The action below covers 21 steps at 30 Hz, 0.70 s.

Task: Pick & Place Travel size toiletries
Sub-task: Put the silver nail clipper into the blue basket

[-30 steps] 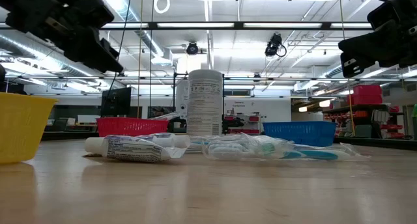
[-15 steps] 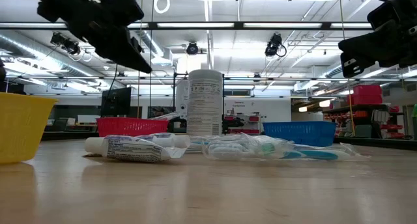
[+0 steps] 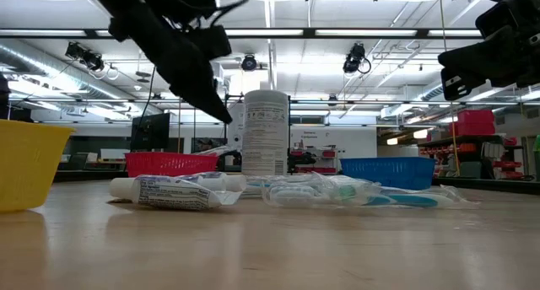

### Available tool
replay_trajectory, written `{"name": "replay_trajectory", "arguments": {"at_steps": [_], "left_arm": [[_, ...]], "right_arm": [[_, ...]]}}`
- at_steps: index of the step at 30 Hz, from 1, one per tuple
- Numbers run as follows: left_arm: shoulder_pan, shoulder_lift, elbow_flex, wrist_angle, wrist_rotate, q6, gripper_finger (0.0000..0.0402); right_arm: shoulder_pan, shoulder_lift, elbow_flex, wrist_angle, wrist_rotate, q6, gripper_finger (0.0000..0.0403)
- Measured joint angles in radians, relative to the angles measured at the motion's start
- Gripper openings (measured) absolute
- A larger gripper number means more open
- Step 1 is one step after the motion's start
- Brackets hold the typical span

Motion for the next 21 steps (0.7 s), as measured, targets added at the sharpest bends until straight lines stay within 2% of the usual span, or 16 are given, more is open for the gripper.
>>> {"name": "replay_trajectory", "arguments": {"at_steps": [12,17,21], "left_arm": [[0.049,0.159,0.075,-0.031,0.047,0.055,0.0172],[0.058,0.200,0.120,-0.083,0.059,0.082,0.0191],[0.069,0.200,0.136,-0.090,0.059,0.169,0.0194]], "right_arm": [[0.000,0.000,0.000,0.000,0.000,0.000,0.0013],[0.000,0.000,0.000,0.000,0.000,0.000,0.0013],[0.000,0.000,0.000,0.000,0.000,0.000,0.0013]]}}
